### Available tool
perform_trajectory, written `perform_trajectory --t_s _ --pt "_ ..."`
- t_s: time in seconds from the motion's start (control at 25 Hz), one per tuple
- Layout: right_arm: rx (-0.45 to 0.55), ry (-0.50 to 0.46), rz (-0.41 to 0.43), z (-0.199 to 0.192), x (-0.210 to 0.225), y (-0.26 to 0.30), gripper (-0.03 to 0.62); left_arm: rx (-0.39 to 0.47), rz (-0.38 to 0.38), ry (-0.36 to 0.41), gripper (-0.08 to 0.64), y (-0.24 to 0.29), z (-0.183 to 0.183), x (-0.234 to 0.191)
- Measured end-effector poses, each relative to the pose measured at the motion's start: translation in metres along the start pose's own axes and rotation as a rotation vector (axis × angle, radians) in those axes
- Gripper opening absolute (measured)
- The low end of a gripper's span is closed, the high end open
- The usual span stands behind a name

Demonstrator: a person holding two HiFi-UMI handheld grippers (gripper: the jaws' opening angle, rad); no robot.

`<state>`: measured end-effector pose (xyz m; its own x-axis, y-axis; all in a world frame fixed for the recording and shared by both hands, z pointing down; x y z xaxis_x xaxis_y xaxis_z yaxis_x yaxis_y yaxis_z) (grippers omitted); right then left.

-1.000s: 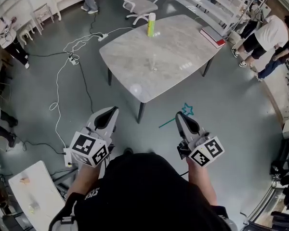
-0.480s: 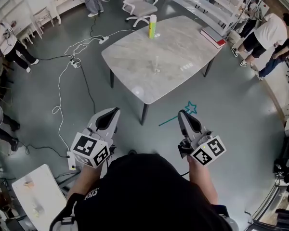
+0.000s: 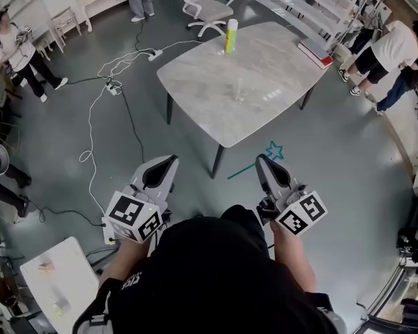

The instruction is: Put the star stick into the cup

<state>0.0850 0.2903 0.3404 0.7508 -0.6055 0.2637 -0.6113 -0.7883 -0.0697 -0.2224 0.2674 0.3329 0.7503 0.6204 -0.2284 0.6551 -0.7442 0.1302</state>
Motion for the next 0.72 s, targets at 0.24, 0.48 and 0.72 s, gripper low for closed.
perform_trajectory --t_s 0.24,0.48,0.72 --pt "-0.005 0.022 -0.007 -0.003 0.005 0.009 0.018 0.000 0.008 -0.013 0.002 0.004 -0.002 -0.014" --pt "-0.012 0.033 0.008 0.004 0.032 0.020 0.018 -0.001 0.016 -0.017 0.002 0.029 0.003 -0.018" --pt "-0.027 0.045 0.041 0.010 0.071 0.041 0.018 -0.012 0.048 -0.029 0.002 0.065 0.007 -0.024"
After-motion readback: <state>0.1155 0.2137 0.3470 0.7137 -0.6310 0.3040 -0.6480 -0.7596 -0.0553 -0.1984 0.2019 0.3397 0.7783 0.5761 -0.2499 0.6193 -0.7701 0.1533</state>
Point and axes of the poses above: the fingertips, and each gripper's own axes: y forward along the fingers, x to its right, z out of its top, the point moved 9 cm from there along -y, backward along the fingers, and after that the axes turned 3 degrees about -y, right-handed, at the moved point
